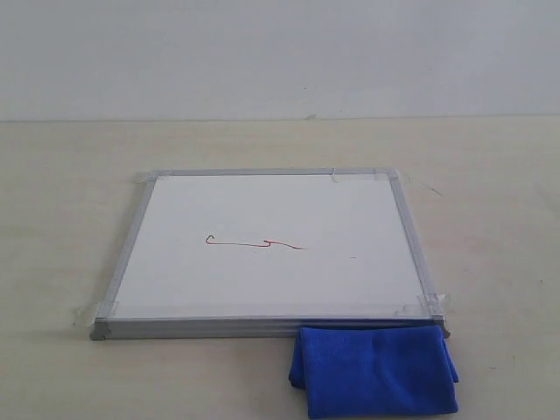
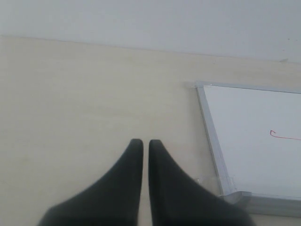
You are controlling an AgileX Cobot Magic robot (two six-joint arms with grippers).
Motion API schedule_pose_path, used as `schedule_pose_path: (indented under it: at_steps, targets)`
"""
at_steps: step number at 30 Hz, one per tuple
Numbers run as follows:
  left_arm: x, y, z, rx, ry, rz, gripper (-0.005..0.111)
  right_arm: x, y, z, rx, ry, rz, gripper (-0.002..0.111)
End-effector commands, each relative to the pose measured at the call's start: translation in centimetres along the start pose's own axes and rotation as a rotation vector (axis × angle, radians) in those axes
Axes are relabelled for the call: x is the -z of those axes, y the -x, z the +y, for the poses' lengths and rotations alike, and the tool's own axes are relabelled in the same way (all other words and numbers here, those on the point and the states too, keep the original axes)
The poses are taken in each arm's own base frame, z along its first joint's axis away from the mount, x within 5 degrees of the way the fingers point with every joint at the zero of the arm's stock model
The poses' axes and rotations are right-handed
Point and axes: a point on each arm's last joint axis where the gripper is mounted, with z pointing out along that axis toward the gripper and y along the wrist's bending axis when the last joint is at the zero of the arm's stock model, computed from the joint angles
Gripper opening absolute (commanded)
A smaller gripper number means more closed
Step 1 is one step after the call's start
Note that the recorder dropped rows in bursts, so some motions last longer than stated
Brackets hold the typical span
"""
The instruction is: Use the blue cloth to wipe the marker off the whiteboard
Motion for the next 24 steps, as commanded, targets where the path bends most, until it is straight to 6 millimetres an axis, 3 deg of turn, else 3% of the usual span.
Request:
schedule_pose_path:
  at_steps: [1,15,19,24]
  targets:
    - [0.1,0.2,0.0,0.003,-0.002,-0.014,0.004,0.2,0.4,0.4,-0.067,0.030,-0.035,0.001]
    - [0.1,0.2,0.0,0.003,-0.002,-0.014,0.004,1.4,4.4,1.4,-0.031,0.119,-0.446,0.001]
    - [0.1,0.2,0.0,0.003,-0.002,-0.014,0.004,0.3,5.9,2.3,0.121,0.068,-0.369,0.001]
    - [0.1,0.2,0.0,0.003,-0.002,-0.014,0.004,-3.8,8.5,3.7,0.464,-0.007,-0.117,0.001]
